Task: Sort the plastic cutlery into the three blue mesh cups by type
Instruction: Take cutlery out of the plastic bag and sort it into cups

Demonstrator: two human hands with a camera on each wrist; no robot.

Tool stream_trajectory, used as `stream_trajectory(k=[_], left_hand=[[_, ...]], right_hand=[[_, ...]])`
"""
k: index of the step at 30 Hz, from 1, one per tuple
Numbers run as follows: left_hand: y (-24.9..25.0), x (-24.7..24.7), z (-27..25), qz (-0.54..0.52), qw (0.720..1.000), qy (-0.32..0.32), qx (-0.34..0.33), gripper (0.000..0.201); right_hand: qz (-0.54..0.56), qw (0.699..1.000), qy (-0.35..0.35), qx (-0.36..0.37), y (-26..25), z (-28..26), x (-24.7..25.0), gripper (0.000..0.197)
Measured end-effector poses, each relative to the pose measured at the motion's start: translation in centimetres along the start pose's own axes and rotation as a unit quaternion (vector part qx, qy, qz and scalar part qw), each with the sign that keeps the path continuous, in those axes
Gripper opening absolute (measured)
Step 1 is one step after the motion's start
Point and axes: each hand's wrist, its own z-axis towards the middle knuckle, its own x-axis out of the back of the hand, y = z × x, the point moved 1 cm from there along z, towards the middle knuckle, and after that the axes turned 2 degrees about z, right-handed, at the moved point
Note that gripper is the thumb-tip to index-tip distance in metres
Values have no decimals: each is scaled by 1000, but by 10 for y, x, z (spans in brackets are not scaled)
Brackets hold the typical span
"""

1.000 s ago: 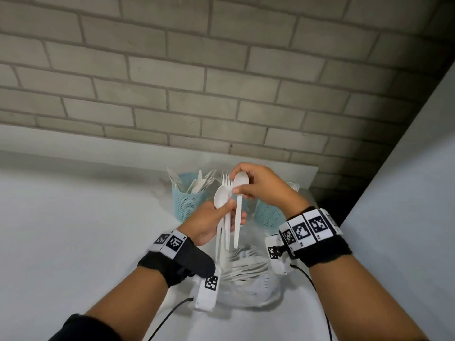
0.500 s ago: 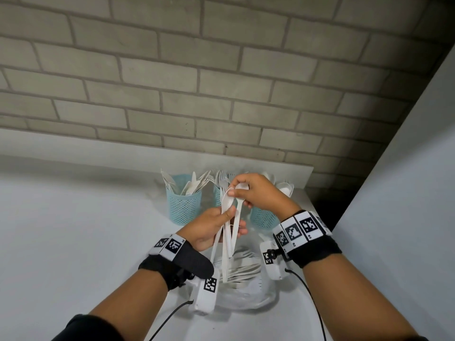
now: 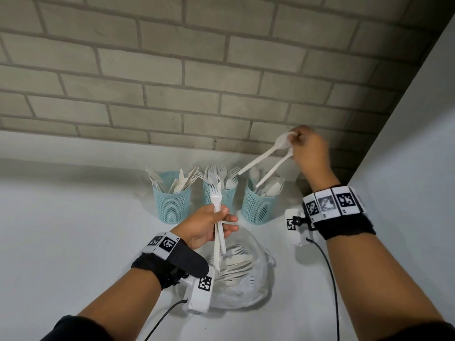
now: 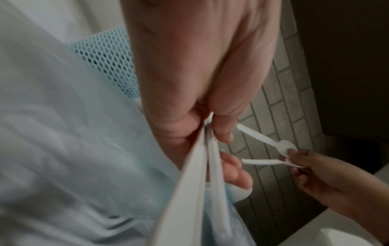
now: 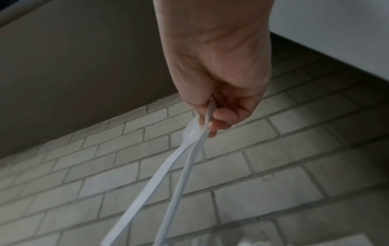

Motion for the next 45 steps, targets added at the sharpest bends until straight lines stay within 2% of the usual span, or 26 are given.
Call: stream_trajectory(k=[3,7,11,15,17,20,21,22,23,25,27,29,31,36,38,41,45], left_hand=[[0,1,3,0,1000,15,-4,10],[-1,5,6,-6,1000,24,-6,10],[-3,7,6,-12,1000,21,-7,11],[-2,6,4,-32,999,13,-10,9],[-2,6,3,-47,999,5,-11,15],[-2,8,3,-84,996,-9,-5,23],[-1,9,2,-100,995,-13,-2,24],[0,10,1,-115,993,-17,0,25],[1,10,1,-128,992,-23,2,26],[3,10,-2,-144,989,-37,4,26],[4,10,-5,-147,988,-47,2,25],[4,10,-8,-152,987,-50,-5,23],[4,11,-10,-157,986,-49,-12,22],[1,18,-17,-148,988,-28,-15,24],[2,21,-20,-143,989,-21,-20,24],[4,24,-26,-117,993,-14,-30,24],[5,29,-31,-87,995,1,-44,25]], right_hand=[[-81,996,35,25,4,-4,12,22],[-142,988,31,51,10,-17,-4,25],[-186,980,-19,72,19,-30,-32,24],[-293,941,-132,107,28,-44,-63,26],[-295,941,-135,95,26,-47,-67,30],[-195,974,-50,107,9,-50,-68,32],[-141,983,-44,110,2,-51,-69,31],[-73,990,-67,102,-4,-52,-70,30],[0,990,-120,77,-11,-54,-73,29],[105,963,-249,8,-22,-61,-78,27],[158,932,-325,-35,-29,-69,-84,24],[225,904,-357,-72,-32,-76,-89,19],[286,881,-360,-110,-35,-81,-92,21],[295,894,-304,-145,-47,-78,-90,28],[303,898,-283,-147,-52,-73,-89,38],[291,900,-306,-106,-60,-71,-88,49],[262,891,-367,-53,-69,-76,-90,40]])
